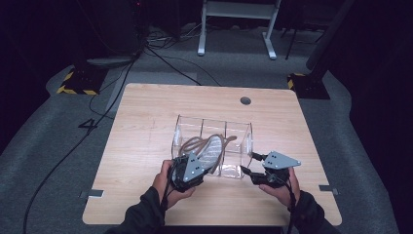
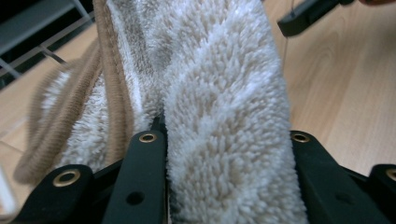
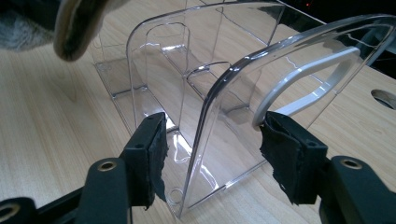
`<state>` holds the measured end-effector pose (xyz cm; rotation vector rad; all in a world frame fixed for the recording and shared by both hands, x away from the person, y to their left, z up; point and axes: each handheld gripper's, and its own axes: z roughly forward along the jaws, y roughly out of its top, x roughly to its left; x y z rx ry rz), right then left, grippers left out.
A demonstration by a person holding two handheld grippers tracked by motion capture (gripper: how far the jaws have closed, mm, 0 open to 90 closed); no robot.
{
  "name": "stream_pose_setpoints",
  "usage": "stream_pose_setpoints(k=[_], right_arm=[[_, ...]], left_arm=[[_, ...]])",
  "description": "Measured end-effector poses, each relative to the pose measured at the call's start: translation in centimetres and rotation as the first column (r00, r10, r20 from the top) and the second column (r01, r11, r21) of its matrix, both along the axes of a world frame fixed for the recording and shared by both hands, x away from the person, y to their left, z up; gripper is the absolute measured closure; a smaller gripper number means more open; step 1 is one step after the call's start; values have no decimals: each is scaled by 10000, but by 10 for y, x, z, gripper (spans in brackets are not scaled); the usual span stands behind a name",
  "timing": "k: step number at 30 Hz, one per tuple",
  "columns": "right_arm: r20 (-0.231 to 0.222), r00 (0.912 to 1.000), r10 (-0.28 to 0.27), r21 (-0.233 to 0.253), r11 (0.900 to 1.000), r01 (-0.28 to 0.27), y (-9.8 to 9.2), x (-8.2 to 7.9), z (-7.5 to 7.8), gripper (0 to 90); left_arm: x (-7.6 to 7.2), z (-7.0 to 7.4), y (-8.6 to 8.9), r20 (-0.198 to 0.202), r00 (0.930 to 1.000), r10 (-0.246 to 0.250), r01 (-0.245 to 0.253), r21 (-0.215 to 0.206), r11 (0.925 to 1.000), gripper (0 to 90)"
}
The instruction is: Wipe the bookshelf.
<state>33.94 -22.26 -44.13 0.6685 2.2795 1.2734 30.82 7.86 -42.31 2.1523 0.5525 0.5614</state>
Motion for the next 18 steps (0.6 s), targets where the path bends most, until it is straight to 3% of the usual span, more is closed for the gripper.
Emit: stream_pose_setpoints(k=[8,12,16,18], right_arm=[[-6,10000,27,2,10000,-27,-1,0,0,412],[-5,10000,5,-19,10000,-5,-1,0,-1,423],[-58,10000,21,7,10000,-21,-1,1,-1,427],[-47,10000,39,-3,10000,-39,-1,1,-1,421]], left_arm=[[2,-17,-4,-654,9976,-228,247,278,9993,660],[-1,-13,2,-564,9980,-290,313,402,9987,660],[-4,7,17,-74,10000,-64,62,-245,9997,660],[-3,20,31,241,9990,388,-366,-855,9957,659]])
